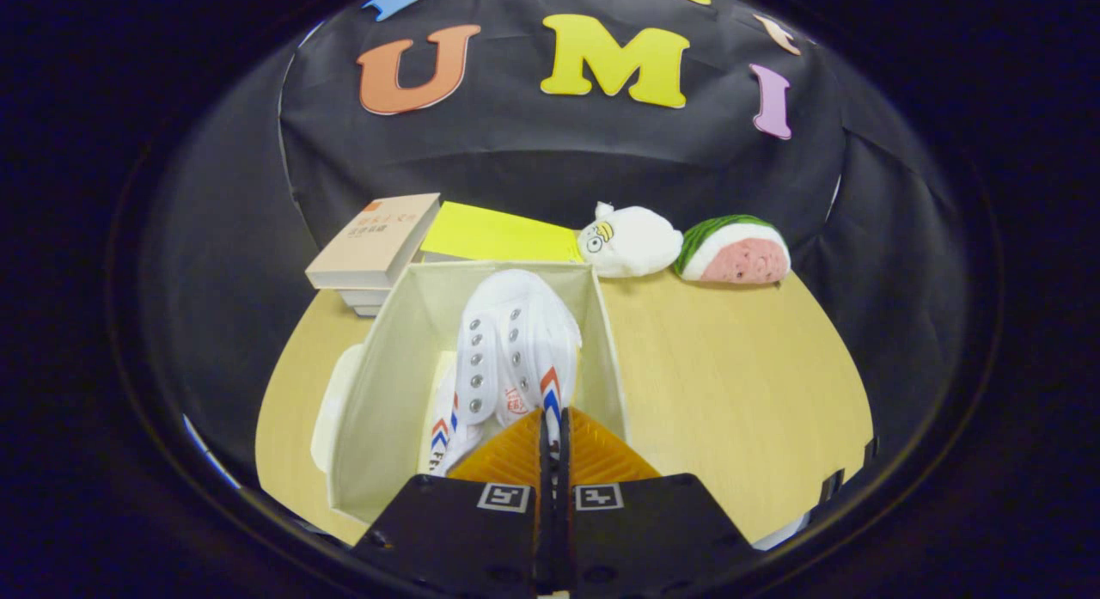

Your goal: Open the storage box then place both shoes into the box .Put the left shoe in first, then the right shoe, with the right side of both shoes facing outward in a uniform manner.

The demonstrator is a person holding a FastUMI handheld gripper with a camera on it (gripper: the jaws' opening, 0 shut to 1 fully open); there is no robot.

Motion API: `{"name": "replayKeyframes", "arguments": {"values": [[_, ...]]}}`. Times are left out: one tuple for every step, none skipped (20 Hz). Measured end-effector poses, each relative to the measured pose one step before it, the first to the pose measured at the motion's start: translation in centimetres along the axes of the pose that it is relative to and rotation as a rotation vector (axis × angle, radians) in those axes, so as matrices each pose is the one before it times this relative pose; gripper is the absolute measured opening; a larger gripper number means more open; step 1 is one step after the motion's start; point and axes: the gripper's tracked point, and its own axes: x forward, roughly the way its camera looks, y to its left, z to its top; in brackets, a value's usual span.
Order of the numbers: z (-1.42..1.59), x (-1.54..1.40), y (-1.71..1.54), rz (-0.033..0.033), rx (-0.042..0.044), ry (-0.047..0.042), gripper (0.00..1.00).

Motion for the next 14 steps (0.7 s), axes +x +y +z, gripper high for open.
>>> {"name": "replayKeyframes", "arguments": {"values": [[-0.332,0.527,-0.107,-0.00443,0.00360,0.01004,0.05],[-0.261,0.384,-0.068,-0.00402,0.00452,0.00708,0.05],[-0.214,0.310,-0.182,-0.00718,0.00180,0.00860,0.05],[-0.230,0.138,-0.145,-0.00639,-0.00093,0.00870,0.05],[-0.151,0.080,-0.138,-0.00725,-0.00372,0.01041,0.06],[-0.100,0.002,0.001,0.00039,-0.00701,0.00983,0.06],[0.030,-0.099,0.113,0.00986,-0.00678,0.00010,0.07],[0.216,-0.278,0.441,0.02465,-0.01661,-0.02278,0.10],[0.719,-1.250,-0.226,-0.01245,-0.02567,-0.04722,0.20],[0.812,-1.288,-0.268,-0.01152,-0.01393,-0.06067,0.22],[0.820,-1.322,0.004,-0.00829,-0.02355,-0.05340,0.45],[0.465,-1.263,-0.114,-0.00576,-0.02144,-0.03758,0.68],[0.388,-1.403,-0.215,-0.00552,-0.01374,-0.02813,0.91],[0.411,-1.325,-0.238,-0.00050,-0.00366,-0.02862,0.96]]}}
